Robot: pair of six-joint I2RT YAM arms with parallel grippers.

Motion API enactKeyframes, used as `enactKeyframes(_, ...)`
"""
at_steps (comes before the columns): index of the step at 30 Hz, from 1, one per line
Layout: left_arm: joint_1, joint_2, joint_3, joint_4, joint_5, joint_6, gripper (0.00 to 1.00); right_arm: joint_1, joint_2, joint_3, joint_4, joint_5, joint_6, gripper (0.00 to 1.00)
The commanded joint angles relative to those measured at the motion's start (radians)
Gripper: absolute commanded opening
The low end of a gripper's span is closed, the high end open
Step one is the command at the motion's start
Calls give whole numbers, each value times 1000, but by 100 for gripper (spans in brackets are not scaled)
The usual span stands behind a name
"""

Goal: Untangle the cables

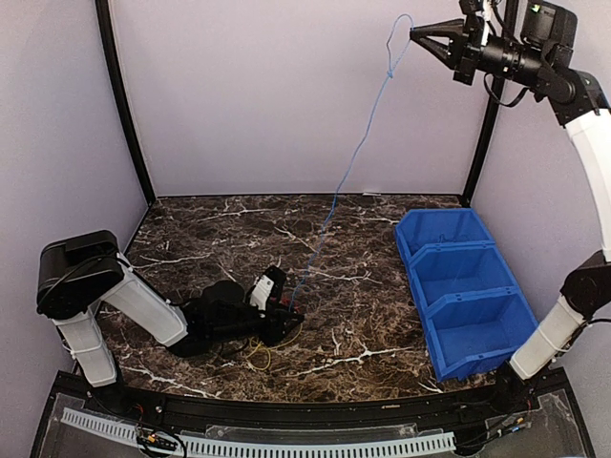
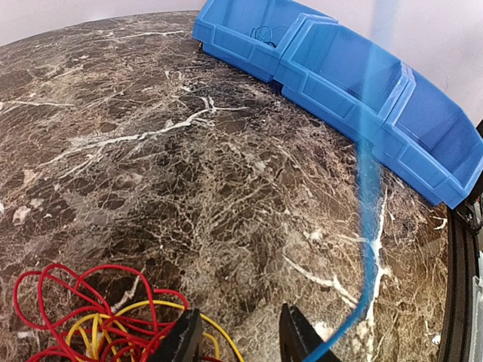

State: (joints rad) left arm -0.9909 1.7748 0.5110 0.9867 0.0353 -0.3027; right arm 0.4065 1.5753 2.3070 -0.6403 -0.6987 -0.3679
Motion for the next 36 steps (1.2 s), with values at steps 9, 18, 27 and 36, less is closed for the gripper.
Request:
enactKeyframes(9, 6, -22, -4, -20, -22, -1, 41, -154, 28, -12, 231, 5, 128, 0)
enactKeyframes(18, 5, -64, -41, 19, -21, 10, 50, -175, 10, -159, 278, 89, 82, 0)
enactKeyframes(27, 5, -79, -37, 27, -7, -1, 50, -212, -17, -311, 338, 197, -6, 0)
enactKeyframes(36, 6, -94, -5, -6, -5, 16, 50, -271, -42, -380, 365, 190, -2, 0)
